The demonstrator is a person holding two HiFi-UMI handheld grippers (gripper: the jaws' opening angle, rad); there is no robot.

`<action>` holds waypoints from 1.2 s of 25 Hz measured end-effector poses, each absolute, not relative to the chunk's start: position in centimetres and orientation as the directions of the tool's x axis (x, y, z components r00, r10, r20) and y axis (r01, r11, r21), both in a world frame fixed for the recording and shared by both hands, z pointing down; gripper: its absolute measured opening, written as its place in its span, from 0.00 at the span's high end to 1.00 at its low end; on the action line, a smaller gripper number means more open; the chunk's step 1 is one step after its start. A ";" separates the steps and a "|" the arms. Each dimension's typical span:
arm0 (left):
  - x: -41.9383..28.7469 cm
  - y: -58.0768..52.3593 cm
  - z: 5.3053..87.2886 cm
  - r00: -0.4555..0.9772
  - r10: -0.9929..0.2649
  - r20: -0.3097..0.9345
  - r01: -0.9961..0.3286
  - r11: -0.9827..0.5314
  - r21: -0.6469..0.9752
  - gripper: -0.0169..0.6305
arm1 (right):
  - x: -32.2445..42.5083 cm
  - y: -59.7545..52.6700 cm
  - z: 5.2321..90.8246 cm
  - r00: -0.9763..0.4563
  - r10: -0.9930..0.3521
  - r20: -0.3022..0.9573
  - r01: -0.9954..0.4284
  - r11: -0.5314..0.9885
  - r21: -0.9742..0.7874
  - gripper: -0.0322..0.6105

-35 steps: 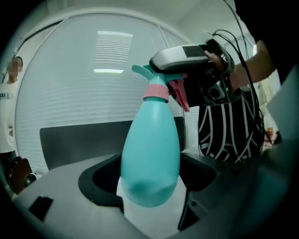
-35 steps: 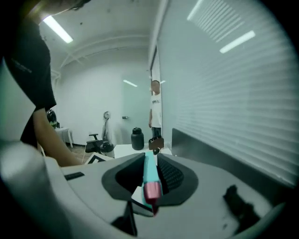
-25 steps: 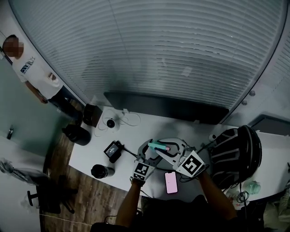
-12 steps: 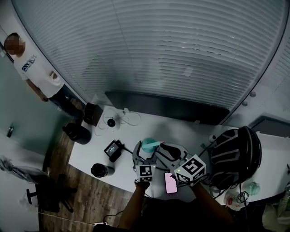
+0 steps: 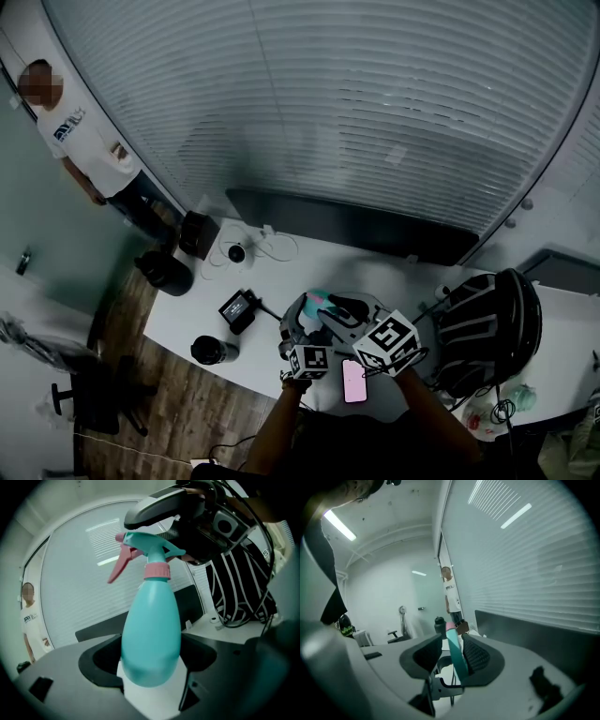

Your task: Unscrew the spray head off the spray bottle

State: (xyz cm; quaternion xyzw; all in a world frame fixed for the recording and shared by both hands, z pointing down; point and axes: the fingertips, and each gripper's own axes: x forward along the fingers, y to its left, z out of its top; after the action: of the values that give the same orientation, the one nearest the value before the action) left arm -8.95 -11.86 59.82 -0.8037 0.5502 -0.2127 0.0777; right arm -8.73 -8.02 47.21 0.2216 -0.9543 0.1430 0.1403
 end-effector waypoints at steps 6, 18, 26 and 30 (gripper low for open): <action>-8.7 -11.5 60.2 0.374 -0.890 0.259 -0.877 -0.431 -0.212 0.39 | -8.9 -8.1 48.3 -0.795 -0.453 0.404 -0.472 0.880 0.058 0.84; -8.1 -12.3 64.1 0.571 -0.786 0.237 -0.799 -0.598 -0.057 0.39 | -6.9 -8.1 45.8 -0.797 -0.503 0.334 -0.505 0.859 0.089 0.85; -8.9 -14.1 69.5 0.572 -0.753 0.327 -0.795 -0.606 -0.005 0.39 | -2.5 -8.8 44.9 -0.750 -0.617 0.239 -0.626 0.779 0.048 0.85; -9.3 -15.1 72.1 0.557 -0.747 0.363 -0.806 -0.591 0.021 0.39 | -0.3 -8.6 46.1 -0.722 -0.650 0.238 -0.668 0.744 0.006 0.85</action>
State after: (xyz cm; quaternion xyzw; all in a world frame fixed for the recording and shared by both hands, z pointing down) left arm -9.34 -15.13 72.14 -0.8774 0.4426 -0.1603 -0.0927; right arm -0.32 -8.55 46.06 0.3553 -0.9270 0.0399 0.1130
